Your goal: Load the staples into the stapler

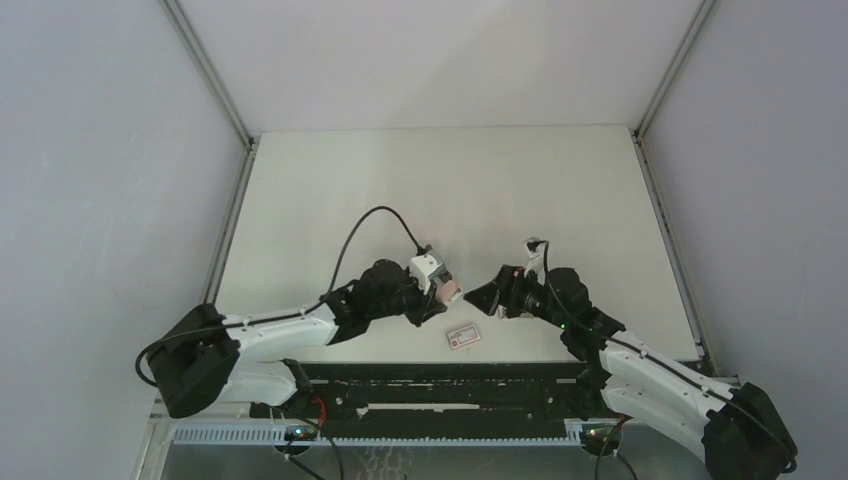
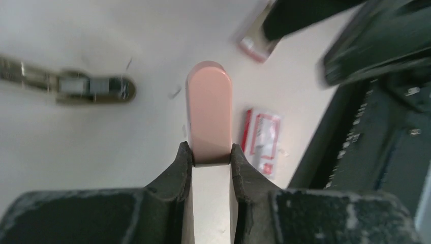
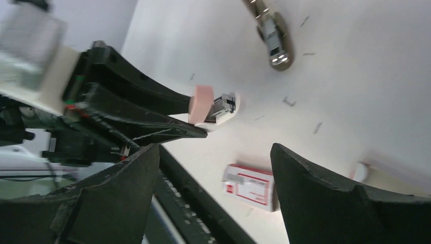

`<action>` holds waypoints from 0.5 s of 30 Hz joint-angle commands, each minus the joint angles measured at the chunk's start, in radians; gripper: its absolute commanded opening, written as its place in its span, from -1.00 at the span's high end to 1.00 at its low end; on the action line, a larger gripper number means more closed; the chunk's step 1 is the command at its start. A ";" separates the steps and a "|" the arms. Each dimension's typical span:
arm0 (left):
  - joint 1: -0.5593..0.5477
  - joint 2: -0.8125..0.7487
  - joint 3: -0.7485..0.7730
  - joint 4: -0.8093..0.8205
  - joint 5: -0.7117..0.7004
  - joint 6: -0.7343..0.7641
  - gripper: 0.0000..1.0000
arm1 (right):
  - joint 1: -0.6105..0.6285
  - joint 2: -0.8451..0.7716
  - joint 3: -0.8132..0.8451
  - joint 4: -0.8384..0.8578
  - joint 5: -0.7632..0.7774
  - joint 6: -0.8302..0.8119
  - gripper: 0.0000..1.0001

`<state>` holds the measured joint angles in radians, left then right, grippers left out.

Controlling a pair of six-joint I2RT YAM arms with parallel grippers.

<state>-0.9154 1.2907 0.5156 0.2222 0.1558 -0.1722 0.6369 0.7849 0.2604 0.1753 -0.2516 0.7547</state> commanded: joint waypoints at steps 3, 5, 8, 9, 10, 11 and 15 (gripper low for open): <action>-0.007 -0.092 -0.033 0.172 0.144 0.000 1.00 | 0.077 0.045 0.003 0.161 0.007 0.252 -0.62; -0.008 -0.105 -0.043 0.174 0.154 -0.001 1.00 | 0.108 0.042 0.005 0.177 0.045 0.270 -0.63; -0.008 -0.119 -0.050 0.168 0.158 0.002 1.00 | 0.136 0.042 0.014 0.195 0.089 0.292 -0.65; -0.008 -0.124 -0.051 0.168 0.160 0.003 1.00 | 0.141 0.046 0.022 0.191 0.104 0.300 -0.65; -0.008 -0.129 -0.053 0.168 0.164 0.004 1.00 | 0.144 0.054 0.027 0.183 0.120 0.307 -0.65; -0.009 -0.136 -0.056 0.170 0.166 0.004 1.00 | 0.146 0.063 0.034 0.166 0.139 0.317 -0.65; -0.013 -0.157 -0.066 0.177 0.167 0.004 1.00 | 0.149 0.119 0.080 0.067 0.191 0.331 -0.65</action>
<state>-0.9211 1.1831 0.4664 0.3347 0.2962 -0.1726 0.7792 0.8654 0.2749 0.2783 -0.1398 1.0409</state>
